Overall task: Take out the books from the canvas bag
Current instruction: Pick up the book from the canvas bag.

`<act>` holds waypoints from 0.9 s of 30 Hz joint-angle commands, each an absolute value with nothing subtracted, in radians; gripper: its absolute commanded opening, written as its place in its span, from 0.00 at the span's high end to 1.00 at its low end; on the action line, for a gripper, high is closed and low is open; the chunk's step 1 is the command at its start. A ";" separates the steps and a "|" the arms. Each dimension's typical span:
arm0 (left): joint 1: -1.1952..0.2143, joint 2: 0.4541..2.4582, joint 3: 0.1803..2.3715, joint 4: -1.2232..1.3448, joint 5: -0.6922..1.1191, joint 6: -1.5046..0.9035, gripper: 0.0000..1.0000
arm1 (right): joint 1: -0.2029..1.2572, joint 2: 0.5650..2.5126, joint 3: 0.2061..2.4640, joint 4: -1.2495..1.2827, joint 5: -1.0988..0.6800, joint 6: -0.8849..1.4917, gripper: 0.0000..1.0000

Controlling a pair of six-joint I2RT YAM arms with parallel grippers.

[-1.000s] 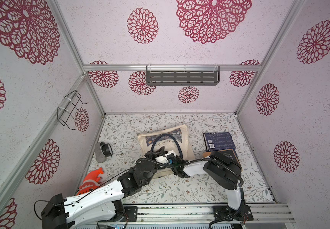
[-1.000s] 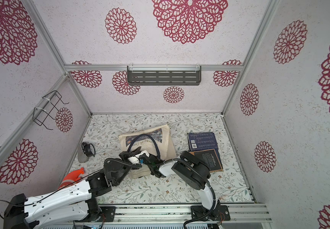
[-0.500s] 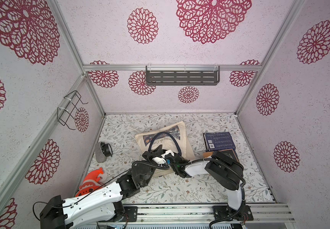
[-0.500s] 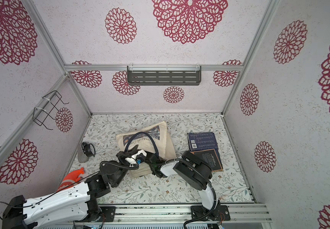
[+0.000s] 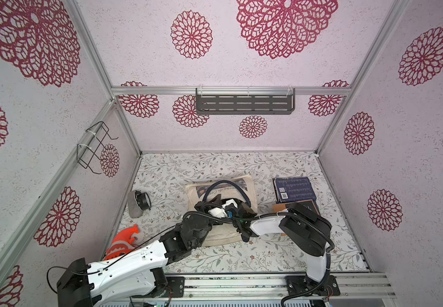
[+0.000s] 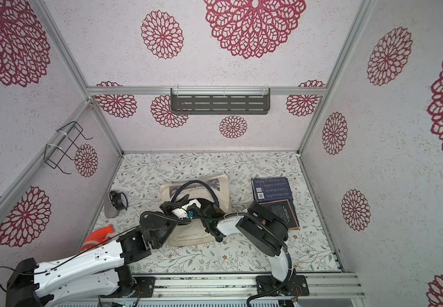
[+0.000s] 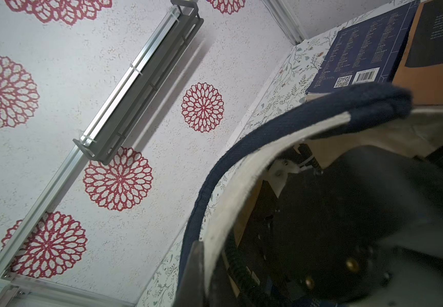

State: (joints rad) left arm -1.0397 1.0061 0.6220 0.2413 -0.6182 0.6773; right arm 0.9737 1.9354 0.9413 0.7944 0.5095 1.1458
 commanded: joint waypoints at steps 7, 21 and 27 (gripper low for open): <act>-1.007 1.053 0.710 0.210 -0.640 0.578 1.00 | 0.963 1.974 1.004 0.791 0.452 1.224 0.72; -0.941 1.131 0.773 0.172 -0.707 0.425 1.00 | 0.965 1.901 0.912 0.874 0.404 1.103 1.00; -0.930 1.159 0.795 0.165 -0.747 0.362 1.00 | 0.968 1.836 0.832 0.908 0.373 1.035 1.00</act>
